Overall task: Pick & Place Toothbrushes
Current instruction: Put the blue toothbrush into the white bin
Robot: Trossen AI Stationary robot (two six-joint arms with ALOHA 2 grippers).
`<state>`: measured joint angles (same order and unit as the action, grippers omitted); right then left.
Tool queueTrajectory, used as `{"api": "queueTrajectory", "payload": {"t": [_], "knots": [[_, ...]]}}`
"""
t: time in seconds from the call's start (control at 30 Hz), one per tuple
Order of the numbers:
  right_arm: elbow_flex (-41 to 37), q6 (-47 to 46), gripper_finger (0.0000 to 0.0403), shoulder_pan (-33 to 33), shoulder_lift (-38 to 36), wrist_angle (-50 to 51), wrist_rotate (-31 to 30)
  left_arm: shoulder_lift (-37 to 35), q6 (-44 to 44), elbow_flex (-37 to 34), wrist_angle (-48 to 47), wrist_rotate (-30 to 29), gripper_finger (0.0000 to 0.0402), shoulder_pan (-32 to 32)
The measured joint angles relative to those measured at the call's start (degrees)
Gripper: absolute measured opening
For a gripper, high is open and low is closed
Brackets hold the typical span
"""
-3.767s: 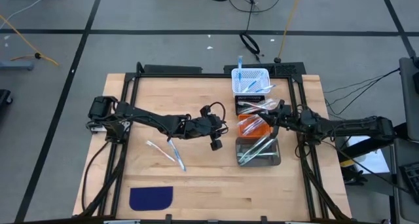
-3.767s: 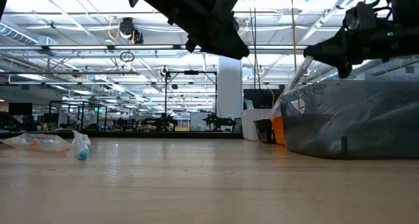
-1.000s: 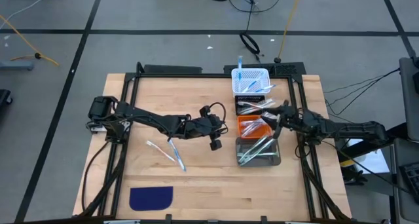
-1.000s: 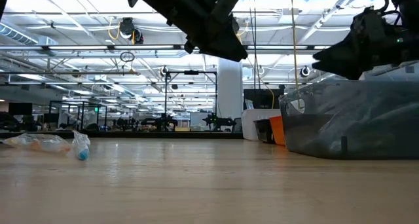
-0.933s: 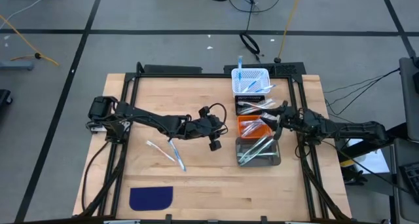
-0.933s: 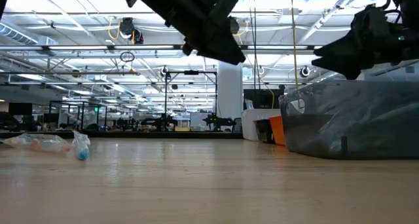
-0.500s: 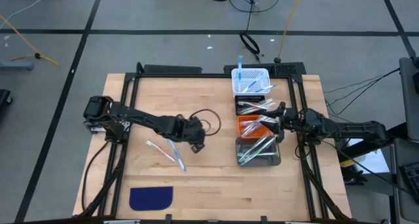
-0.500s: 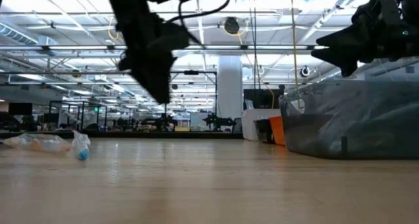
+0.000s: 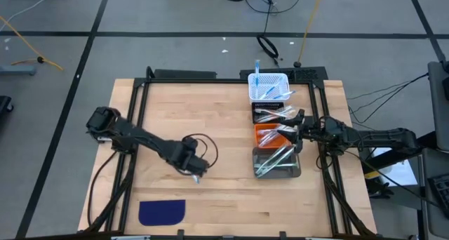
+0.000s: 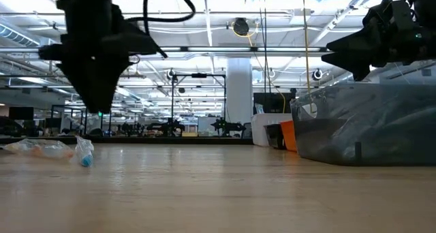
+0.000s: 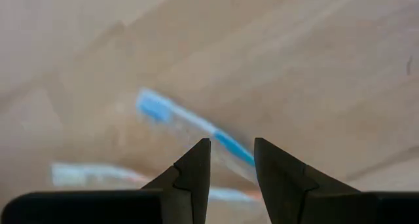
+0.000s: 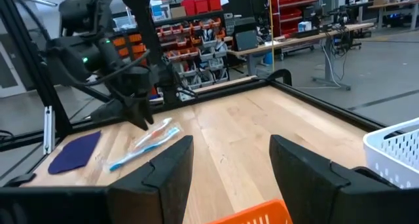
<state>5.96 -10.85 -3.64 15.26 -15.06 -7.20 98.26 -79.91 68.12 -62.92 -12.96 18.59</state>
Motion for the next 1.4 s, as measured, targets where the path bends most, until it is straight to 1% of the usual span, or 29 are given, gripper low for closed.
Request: {"api": "queueTrajectory", "payload": {"t": [0.2, 0.3, 0.4, 0.6, 0.83, 1.03, 1.13, 1.23, 1.4], "knots": [[0.0, 0.0, 0.0196, 0.0, 0.6, -0.16, 0.14, 0.0, -15.05, -0.02, -0.11, 0.74, 0.012, 2.55], [0.0, 0.0, 0.0196, 0.0, 0.6, -0.29, 1.72, 0.02, -18.48, -0.02, -0.13, 0.79, 0.012, 2.98], [0.0, 0.0, 0.0196, 0.0, 0.57, -1.02, 3.09, 0.92, -21.52, -0.04, -0.1, 2.67, 0.012, 3.06], [0.0, 0.0, 0.0196, 0.0, 0.57, -1.06, 4.52, 3.21, -23.37, -1.2, 0.35, 4.4, 0.012, 3.19], [0.0, 0.0, 0.0196, 0.0, 0.57, -1.04, 4.52, 3.67, -24.64, -1.22, 0.95, 4.14, 0.0121, 3.12], [0.0, 0.0, 0.0196, 0.0, 0.57, -1.17, 4.52, 3.67, -24.17, -1.2, 3.72, 3.99, 0.0124, 3.08], [0.0, 0.0, 0.0196, 0.0, 0.55, -1.45, 4.52, 4.19, -24.31, -1.16, 3.67, 4.01, 0.0138, 3.08], [0.0, 0.0, 0.0196, 0.0, 0.55, -1.43, 4.51, 4.82, -24.36, -1.18, 3.92, 4.94, 0.0161, 2.93], [0.0, 0.0, 0.0196, 0.0, 0.55, -1.47, 4.5, 6.97, -24.08, -1.19, 6.99, 6.69, 0.0199, 1.74]]}}
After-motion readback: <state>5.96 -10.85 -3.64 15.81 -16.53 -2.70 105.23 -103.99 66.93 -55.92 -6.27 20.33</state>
